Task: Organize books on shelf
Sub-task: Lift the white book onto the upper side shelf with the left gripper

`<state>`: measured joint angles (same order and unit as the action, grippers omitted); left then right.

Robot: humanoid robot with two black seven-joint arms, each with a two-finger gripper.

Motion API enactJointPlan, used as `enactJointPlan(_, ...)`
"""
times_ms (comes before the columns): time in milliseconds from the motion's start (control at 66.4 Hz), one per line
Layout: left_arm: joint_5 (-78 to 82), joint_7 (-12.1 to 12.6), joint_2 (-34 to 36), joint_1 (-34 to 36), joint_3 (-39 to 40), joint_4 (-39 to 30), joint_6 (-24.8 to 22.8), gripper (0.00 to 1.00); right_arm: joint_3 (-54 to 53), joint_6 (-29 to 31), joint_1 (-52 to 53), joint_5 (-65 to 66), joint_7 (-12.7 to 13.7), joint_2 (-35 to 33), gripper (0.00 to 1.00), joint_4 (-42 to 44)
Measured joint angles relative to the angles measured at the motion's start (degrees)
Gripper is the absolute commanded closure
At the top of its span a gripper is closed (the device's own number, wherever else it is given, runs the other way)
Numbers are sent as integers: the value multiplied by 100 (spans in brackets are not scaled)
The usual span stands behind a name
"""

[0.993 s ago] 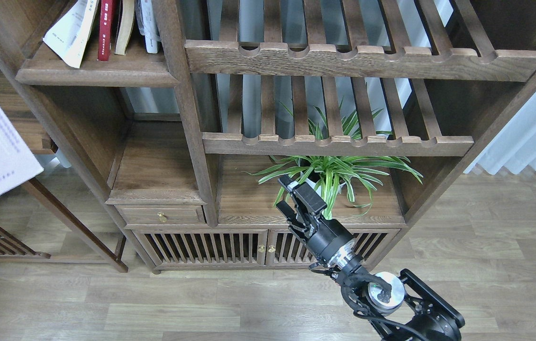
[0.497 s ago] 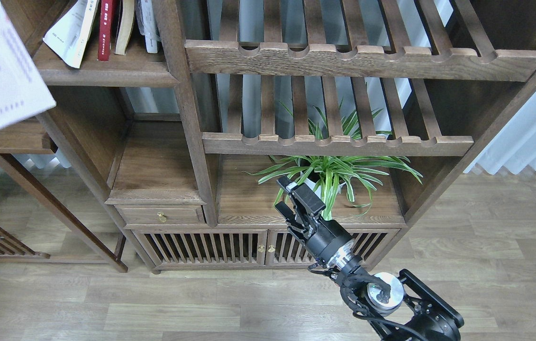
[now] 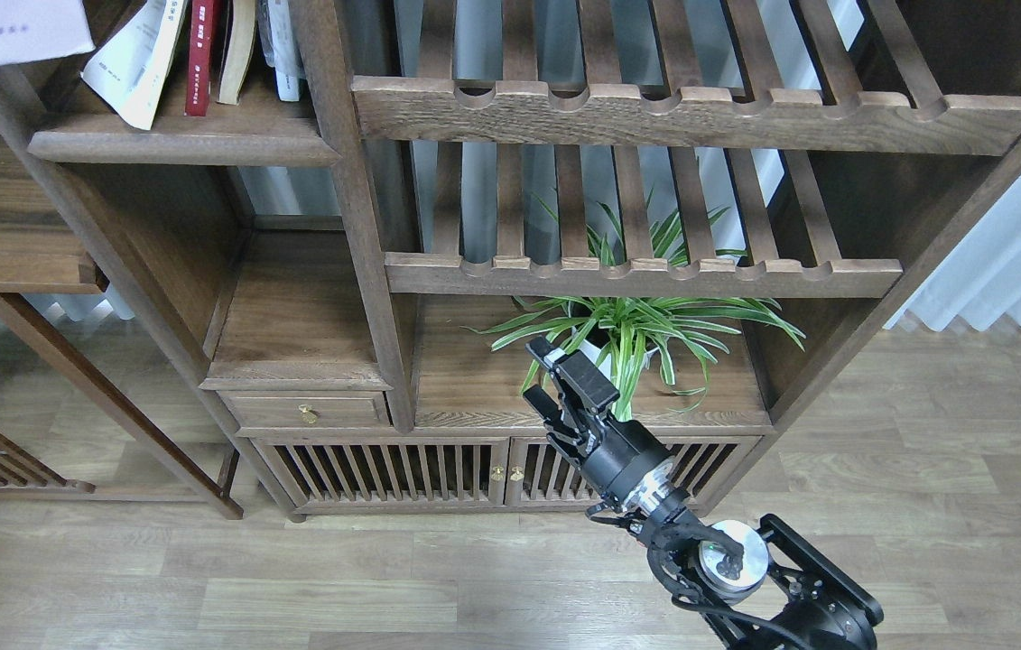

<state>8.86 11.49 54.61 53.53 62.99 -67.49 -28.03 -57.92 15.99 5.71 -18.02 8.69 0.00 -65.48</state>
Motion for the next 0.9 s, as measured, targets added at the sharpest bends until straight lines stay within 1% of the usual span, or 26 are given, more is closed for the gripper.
enactJointPlan(90,5,2,-82,205,-182,204,4,98,8,2,-1,0,1,0,1,0)
enactJointPlan(376,49,2,-243,290,-295,564,4,97,26,6,-9,0,1,0,1,-6)
enactJointPlan(542,126,12,-620,438,-424,871,5,97,62,4,-8,3,1,0,1,-9)
enactJointPlan(707,339,80,-1129,809,-631,1233,5,97,70,0,-3,8,0,0,1,-9)
enactJointPlan(903,502,147,-1308,1066,-715,1463,4,97,64,0,-2,8,1,0,1,-9)
